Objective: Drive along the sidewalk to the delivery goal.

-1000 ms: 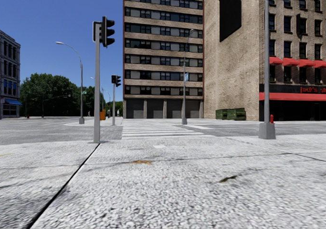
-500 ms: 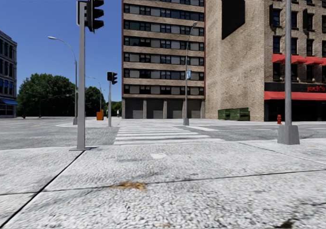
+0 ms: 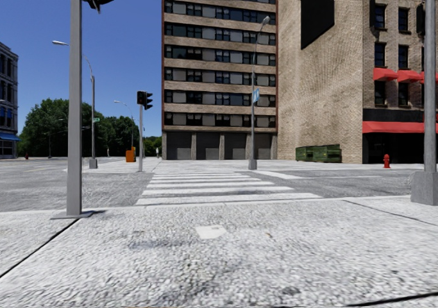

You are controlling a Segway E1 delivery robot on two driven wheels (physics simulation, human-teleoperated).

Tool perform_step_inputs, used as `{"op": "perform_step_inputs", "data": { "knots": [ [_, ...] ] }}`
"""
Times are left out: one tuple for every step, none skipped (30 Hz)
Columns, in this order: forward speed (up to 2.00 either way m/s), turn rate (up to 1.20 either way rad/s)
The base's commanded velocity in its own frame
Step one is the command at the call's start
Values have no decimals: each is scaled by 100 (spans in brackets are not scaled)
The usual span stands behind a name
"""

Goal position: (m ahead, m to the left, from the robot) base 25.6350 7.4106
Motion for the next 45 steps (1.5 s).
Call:
{"op": "perform_step_inputs", "data": {
  "knots": [
    [200, 0],
    [200, 0],
    [200, 0],
    [200, 0],
    [200, 0],
    [200, 0],
    [200, 0],
    [200, 0],
    [200, 0],
    [200, 0],
    [200, 0],
    [200, 0],
    [200, 0],
    [200, 0],
    [200, 0],
    [200, 0],
    [200, 0],
    [200, 0],
    [200, 0],
    [200, 6],
    [200, 9],
    [200, 10],
    [200, 10],
    [200, 10],
    [200, 10],
    [200, 10],
    [200, 10],
    [200, 10],
    [200, 10],
    [200, 10],
    [200, 10],
    [200, 10],
    [200, 10],
    [200, 10],
    [200, 10],
    [200, 10],
    [200, 10],
    [200, 10],
    [200, 10],
    [200, 11],
    [200, 14],
    [200, 17],
    [200, 18],
    [200, 19],
    [200, 19]
  ]
}}
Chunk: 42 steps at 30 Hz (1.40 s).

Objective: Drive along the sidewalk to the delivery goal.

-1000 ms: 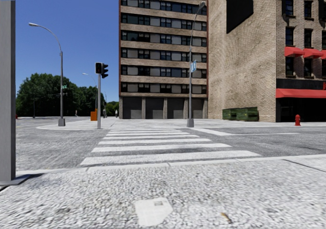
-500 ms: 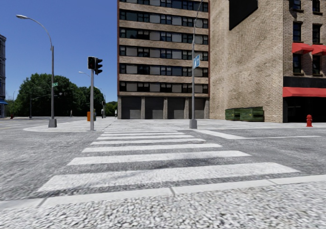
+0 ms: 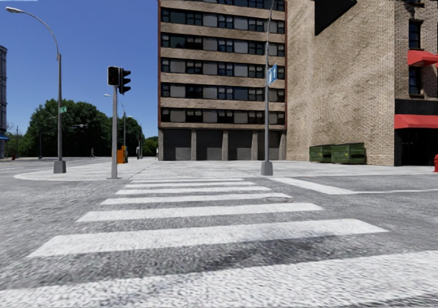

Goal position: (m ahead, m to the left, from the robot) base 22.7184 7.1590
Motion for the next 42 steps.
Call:
{"op": "perform_step_inputs", "data": {
  "knots": [
    [200, 21],
    [200, 22],
    [200, 22],
    [200, 22],
    [200, 23],
    [200, 23],
    [200, 23],
    [200, 23],
    [200, 24],
    [200, 24],
    [200, 25],
    [200, 25],
    [200, 25],
    [200, 25],
    [200, 25],
    [200, 26],
    [200, 26],
    [200, 26],
    [200, 26],
    [200, 26],
    [200, 26],
    [200, 26],
    [200, 26],
    [200, 26],
    [200, 26],
    [200, 26],
    [200, 26],
    [200, 26],
    [200, 26],
    [200, 26],
    [200, 26],
    [200, 26],
    [200, 26],
    [200, 26],
    [200, 26],
    [200, 26],
    [200, 26],
    [200, 26],
    [200, 26],
    [200, 26],
    [200, 26],
    [200, 26]
  ]
}}
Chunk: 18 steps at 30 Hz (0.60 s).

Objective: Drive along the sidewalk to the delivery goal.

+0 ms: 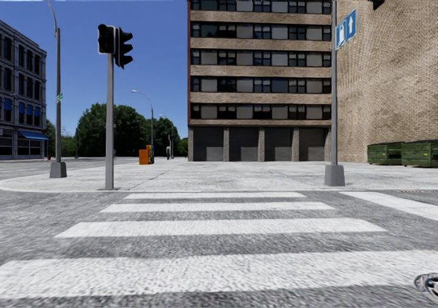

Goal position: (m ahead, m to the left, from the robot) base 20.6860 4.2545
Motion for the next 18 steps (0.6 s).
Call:
{"op": "perform_step_inputs", "data": {
  "knots": [
    [200, 26],
    [200, 26],
    [200, 26],
    [200, 26],
    [200, 26],
    [200, 26],
    [200, 26],
    [200, 26],
    [200, 26],
    [200, 26],
    [200, 26],
    [200, 26],
    [200, 26],
    [200, 26],
    [200, 26],
    [200, 26],
    [200, 26],
    [200, 26]
  ]
}}
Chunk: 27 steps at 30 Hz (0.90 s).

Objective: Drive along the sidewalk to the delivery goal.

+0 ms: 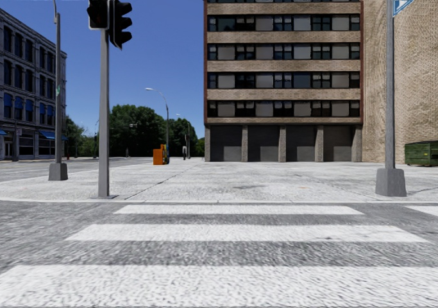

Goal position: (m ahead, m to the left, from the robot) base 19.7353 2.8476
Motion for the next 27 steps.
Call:
{"op": "perform_step_inputs", "data": {
  "knots": [
    [200, 26],
    [200, 26],
    [200, 26],
    [200, 26],
    [200, 26],
    [200, 26],
    [200, 26],
    [200, 26],
    [200, 26],
    [200, 26],
    [200, 0],
    [200, 0],
    [200, 0],
    [200, 0],
    [200, 0],
    [200, 0],
    [200, 0],
    [200, 0],
    [200, 0],
    [200, 0],
    [200, 0],
    [200, 0],
    [200, 0],
    [200, 0],
    [200, 0],
    [200, 0],
    [200, 0]
  ]
}}
